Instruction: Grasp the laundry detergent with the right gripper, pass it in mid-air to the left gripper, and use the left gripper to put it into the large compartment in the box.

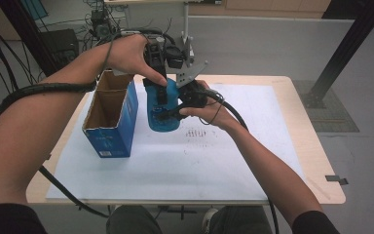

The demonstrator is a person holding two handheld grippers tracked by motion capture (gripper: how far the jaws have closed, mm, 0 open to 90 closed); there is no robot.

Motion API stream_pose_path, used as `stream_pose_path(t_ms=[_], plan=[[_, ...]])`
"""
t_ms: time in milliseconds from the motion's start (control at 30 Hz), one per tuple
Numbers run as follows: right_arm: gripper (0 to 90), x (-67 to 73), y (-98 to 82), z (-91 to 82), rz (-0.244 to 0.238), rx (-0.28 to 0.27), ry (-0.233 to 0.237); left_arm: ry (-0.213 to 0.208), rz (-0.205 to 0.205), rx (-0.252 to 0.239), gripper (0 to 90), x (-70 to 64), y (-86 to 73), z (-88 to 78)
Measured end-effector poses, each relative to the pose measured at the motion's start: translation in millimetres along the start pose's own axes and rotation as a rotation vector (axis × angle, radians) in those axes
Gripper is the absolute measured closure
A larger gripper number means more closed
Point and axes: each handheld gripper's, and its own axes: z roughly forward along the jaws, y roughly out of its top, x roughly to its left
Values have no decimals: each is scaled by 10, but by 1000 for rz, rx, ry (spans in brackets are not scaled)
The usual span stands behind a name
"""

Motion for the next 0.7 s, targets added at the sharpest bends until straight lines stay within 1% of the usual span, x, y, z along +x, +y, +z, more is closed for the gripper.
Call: stream_pose_path(t_ms=[167, 433, 500, 533, 567, 600, 633, 667, 700], plan=[[391, -1, -1, -4, -1, 1, -2, -1, 2, 6, 369, 5, 10, 0], [385, -5, -2, -8, 1, -4, -3, -3, -3, 3, 369, 10, 16, -9], [369, -4, -3, -11, 0, -4, -5, -2, -4, -2, 369, 13, 12, -11], [350, 1, -4, -12, -1, -4, -14, -2, -8, 0, 369, 14, 9, -15], [323, 6, -11, -20, 4, 6, -25, 0, -11, -4, 369, 17, 5, -17], [323, 6, -11, -20, 4, 6, -25, 2, -14, -3, 369, 20, 1, -23], [311, 9, -18, -26, 5, 9, -35, 3, -18, -4, 369, 25, -5, -27], [282, 12, -32, -41, 12, 25, -46, 4, -20, -6, 369, 34, -10, -33], [282, 12, -32, -41, 12, 25, -46, 3, -30, -7, 368, 40, -18, -39]])
